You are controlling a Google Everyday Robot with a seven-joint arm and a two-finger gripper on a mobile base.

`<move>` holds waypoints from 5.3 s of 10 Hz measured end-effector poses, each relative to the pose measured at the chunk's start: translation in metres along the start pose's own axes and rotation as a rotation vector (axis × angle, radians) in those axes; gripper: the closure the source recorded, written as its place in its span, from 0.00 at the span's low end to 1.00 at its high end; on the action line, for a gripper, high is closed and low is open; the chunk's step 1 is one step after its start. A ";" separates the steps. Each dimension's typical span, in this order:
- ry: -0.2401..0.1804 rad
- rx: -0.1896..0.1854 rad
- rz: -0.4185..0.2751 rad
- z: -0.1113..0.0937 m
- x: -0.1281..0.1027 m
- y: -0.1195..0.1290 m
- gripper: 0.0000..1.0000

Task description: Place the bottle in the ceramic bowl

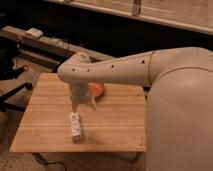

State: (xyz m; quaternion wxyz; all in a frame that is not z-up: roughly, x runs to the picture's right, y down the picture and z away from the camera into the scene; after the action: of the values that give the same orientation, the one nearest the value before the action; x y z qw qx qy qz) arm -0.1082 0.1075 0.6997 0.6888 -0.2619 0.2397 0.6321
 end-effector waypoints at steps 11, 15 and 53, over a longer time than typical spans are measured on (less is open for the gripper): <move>0.098 -0.101 -0.180 0.084 0.020 0.079 0.35; 0.121 -0.062 -0.250 0.110 0.022 0.102 0.35; -0.121 -0.127 -0.120 0.060 -0.228 0.005 1.00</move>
State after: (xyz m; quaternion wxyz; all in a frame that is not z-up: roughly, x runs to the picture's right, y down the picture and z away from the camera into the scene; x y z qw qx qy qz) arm -0.1331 -0.0224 0.8949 0.7205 -0.2803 0.1409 0.6184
